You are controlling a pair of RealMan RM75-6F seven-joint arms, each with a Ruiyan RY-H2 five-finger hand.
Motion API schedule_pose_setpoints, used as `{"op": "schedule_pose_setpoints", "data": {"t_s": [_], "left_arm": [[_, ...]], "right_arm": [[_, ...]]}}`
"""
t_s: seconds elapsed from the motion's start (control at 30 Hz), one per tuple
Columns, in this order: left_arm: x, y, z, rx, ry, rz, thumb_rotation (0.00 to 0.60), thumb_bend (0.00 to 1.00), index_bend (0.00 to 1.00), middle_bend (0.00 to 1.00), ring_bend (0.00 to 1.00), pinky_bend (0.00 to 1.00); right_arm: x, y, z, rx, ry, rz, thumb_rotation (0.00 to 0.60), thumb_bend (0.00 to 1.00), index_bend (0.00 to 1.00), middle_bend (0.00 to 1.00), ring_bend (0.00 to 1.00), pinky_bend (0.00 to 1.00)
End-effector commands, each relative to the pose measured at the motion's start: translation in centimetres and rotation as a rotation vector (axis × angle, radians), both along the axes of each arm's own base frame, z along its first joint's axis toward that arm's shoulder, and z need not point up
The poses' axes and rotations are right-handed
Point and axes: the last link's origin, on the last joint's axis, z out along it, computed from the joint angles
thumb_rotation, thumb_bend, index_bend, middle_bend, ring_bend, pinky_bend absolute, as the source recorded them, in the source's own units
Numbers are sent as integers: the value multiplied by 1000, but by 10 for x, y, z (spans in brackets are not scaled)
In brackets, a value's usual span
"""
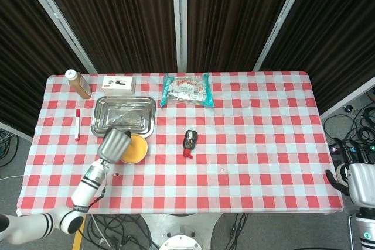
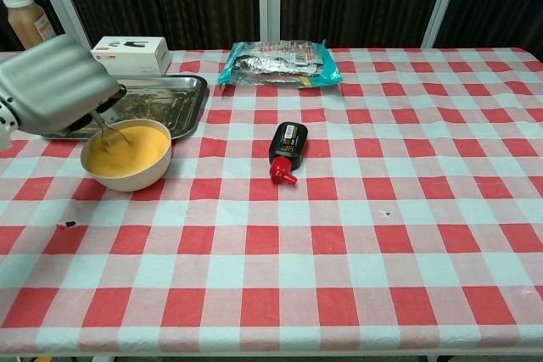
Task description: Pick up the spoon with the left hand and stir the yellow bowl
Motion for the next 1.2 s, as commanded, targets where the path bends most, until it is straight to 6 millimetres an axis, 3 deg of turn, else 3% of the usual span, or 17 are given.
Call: {"op": "schedule_pose_setpoints", "data": {"t_s": [0.03, 0.3, 0.73, 1.1, 1.2], "left_arm": [[2, -3, -3, -5, 0, -8, 600, 401, 678, 936, 918, 962], [5, -6, -10, -81, -120, 71, 600, 401, 681, 936, 918, 962], [-12, 6, 22, -103, -442, 287, 600, 401, 683, 934, 916, 962], [-15, 3, 36, -107, -487, 306, 600, 401, 683, 934, 916, 962], [-13, 5, 38, -52, -368, 221, 600, 402, 682, 936, 916, 962]], "right_arm": [[0, 0, 0, 0, -1, 1, 600, 222, 114, 376, 124, 226], [-2, 1, 0, -1, -4, -4, 600, 222, 114, 377, 124, 226], [-2, 0, 0, 0, -9, -2, 600, 222, 114, 377, 124, 226], [0, 1, -1, 0, -7, 1, 600, 223, 114, 378, 124, 226], [0, 2, 0, -1, -5, 1, 600, 223, 114, 377, 124, 226]]}}
